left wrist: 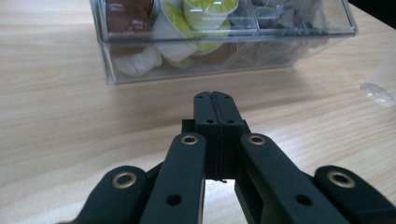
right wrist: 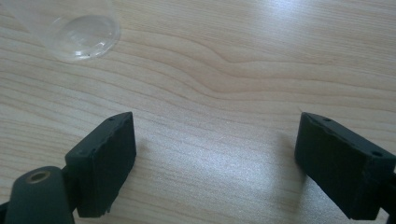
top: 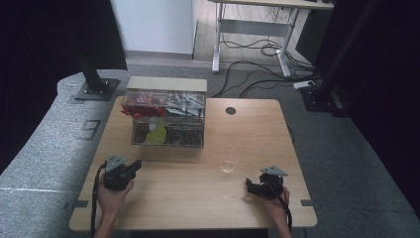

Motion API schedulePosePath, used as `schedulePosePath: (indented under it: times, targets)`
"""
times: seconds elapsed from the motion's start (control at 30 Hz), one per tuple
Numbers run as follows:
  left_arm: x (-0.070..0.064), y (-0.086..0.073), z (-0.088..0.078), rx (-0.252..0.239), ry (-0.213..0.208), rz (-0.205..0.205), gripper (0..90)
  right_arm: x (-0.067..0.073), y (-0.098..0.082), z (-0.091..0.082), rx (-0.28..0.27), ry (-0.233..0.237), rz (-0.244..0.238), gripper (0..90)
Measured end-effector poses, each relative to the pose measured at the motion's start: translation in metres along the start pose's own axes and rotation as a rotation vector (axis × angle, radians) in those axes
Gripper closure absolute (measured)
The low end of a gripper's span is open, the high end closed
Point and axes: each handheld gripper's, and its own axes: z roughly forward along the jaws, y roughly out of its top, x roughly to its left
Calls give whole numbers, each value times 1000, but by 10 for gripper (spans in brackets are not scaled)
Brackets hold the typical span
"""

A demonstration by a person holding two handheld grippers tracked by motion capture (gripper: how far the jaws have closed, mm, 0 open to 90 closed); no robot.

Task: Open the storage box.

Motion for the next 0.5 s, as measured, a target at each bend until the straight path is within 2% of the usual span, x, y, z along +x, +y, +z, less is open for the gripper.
schedulePosePath:
  times: [0.17, 0.3, 0.5]
  targets:
    - [2, 10, 4, -4, -21, -10, 900, 0, 0, 0, 0, 0, 0, 130]
    - [4, 21, 17, 13, -37, -30, 900, 0, 0, 0, 0, -2, 2, 131]
    - [6, 36, 35, 24, -48, -23, 900, 0, 0, 0, -1, -6, 4, 131]
